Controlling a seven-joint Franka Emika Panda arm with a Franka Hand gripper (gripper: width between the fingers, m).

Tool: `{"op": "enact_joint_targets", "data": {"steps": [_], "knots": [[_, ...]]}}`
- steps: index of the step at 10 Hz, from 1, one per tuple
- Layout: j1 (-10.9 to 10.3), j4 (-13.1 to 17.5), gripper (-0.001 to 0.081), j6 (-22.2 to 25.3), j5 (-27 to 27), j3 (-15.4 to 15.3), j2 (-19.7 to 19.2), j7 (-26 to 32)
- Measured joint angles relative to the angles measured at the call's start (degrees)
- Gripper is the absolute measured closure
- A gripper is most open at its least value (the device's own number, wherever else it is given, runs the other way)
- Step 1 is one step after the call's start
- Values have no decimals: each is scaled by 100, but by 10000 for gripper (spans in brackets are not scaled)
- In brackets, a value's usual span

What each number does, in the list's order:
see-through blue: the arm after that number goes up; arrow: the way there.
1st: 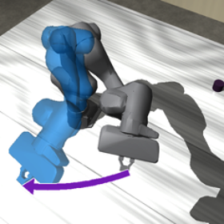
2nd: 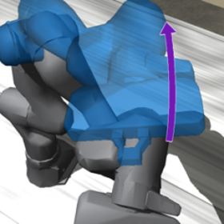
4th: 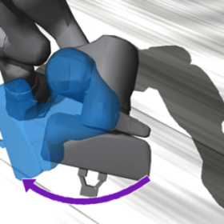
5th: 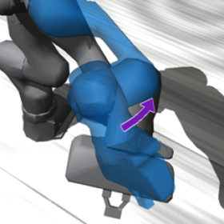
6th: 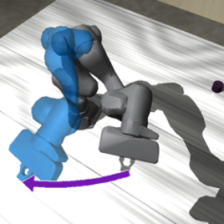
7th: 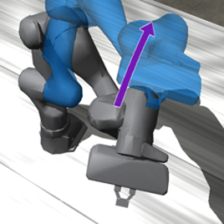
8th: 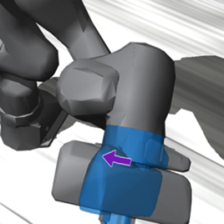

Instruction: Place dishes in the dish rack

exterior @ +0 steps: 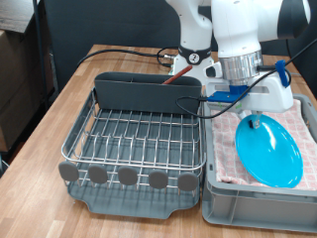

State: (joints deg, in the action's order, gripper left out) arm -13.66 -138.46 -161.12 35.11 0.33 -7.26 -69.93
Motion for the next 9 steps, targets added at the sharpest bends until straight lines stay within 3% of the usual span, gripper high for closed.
{"op": "enact_joint_targets", "data": {"steps": [3,4,5,7,9], "knots": [[0,-107,745,342,-1008,133,415,-913],[1,-138,759,417,-1110,140,545,-968],[1,-160,759,429,-940,129,638,-653],[-1,-165,761,363,402,76,729,1175],[-2,-160,767,278,1369,51,770,2412]]}}
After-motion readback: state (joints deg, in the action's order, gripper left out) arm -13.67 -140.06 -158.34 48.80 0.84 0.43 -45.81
